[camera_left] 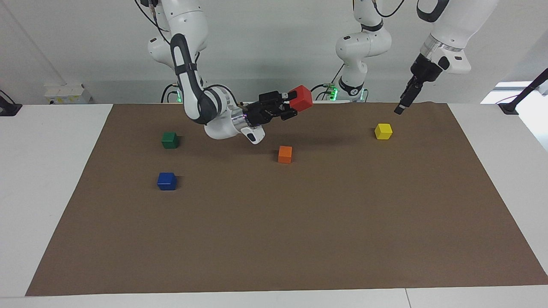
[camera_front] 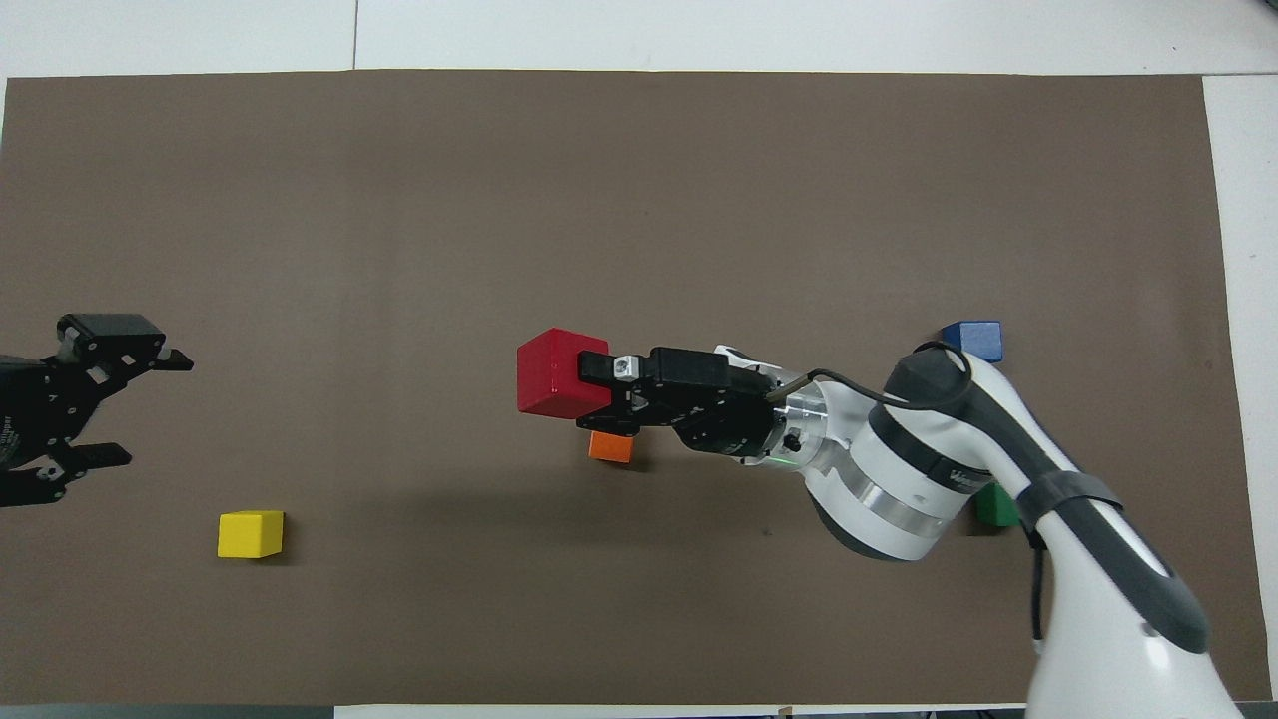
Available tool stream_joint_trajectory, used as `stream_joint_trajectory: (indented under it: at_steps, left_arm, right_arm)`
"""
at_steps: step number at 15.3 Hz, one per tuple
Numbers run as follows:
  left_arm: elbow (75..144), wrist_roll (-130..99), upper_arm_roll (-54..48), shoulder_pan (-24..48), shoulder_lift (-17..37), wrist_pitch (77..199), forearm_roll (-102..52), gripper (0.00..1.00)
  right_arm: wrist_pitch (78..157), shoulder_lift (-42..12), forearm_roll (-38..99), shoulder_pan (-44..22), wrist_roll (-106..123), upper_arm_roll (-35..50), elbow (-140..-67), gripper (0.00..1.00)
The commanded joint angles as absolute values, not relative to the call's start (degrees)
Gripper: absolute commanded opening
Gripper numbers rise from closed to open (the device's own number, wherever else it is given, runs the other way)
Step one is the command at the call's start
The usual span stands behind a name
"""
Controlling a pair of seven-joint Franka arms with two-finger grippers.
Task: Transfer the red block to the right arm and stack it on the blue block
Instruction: 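Open the left gripper and withdraw it while the right gripper pulls away, then carry the red block with the right gripper over the blue block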
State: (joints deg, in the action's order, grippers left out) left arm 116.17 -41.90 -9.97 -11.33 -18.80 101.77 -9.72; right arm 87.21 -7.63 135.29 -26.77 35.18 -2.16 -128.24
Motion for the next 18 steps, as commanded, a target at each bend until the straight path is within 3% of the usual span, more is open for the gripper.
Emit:
stream_joint_trajectory:
  at_steps: [1,4,8,10,13,18]
  left_arm:
    - [115.58,-29.22,-10.37,-15.28,-17.32,102.48,-3.79,1.00]
    - [110.33,-15.84,-10.37,-16.35,-13.47,99.95,-0.45,1.00]
    - [91.27,-15.12,-10.81,-14.77,-1.00,88.70,4.57,1.00]
    - [87.03,-15.03,-9.94,-12.67,2.18,88.16,4.74,1.00]
    - [87.18,-10.48,-2.39,-6.00,2.03,87.46,4.66,1.00]
    - [94.13,-10.28,-1.85,-4.05,-2.02,86.75,4.13,1.00]
  right_arm:
    - [94.19,0.51,129.05,-23.74,27.18,-1.76,-129.46,0.00]
    - [101.68,7.36,116.41,-19.96,17.17,-1.76,-128.32,0.00]
    - [103.26,13.00,99.64,-14.61,6.18,-2.02,-125.52,0.00]
    - [103.89,15.11,88.82,-12.58,-0.93,-2.02,-122.54,0.00]
    - [102.92,16.26,74.49,-10.20,-7.01,-2.11,-117.97,0.00]
    - [98.62,16.17,53.04,-8.36,-10.19,-2.20,-112.60,0.00]
